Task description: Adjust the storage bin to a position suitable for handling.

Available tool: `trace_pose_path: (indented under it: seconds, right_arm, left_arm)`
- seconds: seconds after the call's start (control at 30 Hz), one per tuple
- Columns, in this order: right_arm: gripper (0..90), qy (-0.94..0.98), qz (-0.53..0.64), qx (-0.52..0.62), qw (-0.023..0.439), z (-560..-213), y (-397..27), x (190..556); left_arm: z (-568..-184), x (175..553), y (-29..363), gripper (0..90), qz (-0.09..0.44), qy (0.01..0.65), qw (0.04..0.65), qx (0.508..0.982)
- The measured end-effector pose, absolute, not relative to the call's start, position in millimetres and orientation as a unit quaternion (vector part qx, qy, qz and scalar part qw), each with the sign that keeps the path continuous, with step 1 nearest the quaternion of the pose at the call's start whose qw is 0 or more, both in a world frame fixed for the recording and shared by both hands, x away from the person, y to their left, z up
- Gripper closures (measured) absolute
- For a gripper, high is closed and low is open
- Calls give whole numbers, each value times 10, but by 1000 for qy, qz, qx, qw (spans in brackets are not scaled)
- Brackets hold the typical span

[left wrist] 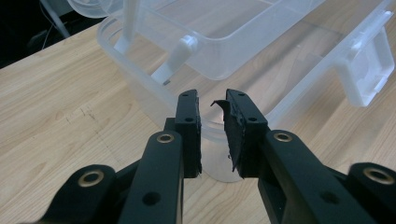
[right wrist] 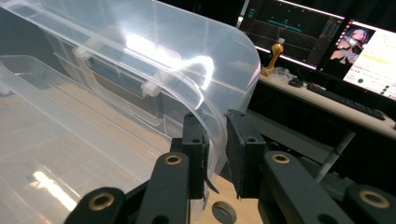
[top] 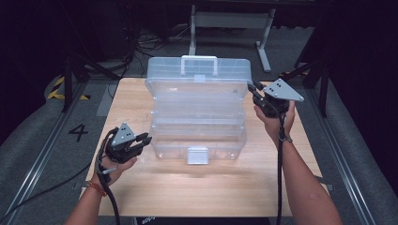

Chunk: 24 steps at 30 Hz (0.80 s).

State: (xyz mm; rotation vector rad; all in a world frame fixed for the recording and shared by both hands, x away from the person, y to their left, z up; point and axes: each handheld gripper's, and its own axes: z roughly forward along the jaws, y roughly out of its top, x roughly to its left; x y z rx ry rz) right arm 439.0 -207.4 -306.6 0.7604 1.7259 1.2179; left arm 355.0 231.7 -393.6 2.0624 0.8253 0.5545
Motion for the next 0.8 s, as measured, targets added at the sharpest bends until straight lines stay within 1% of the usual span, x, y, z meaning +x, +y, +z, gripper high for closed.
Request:
trace_pose_path:
  seconds: [0.43,0.8]
  right_arm:
    - [817,693,474,313,444,-3005,-2034,4503]
    - [827,696,465,314,449,-2973,-2023,4568]
  left_arm:
    - [-3949,3550,2330,742,217,329,417,819]
    - [-3974,3516,2367,717,219,322,408,826]
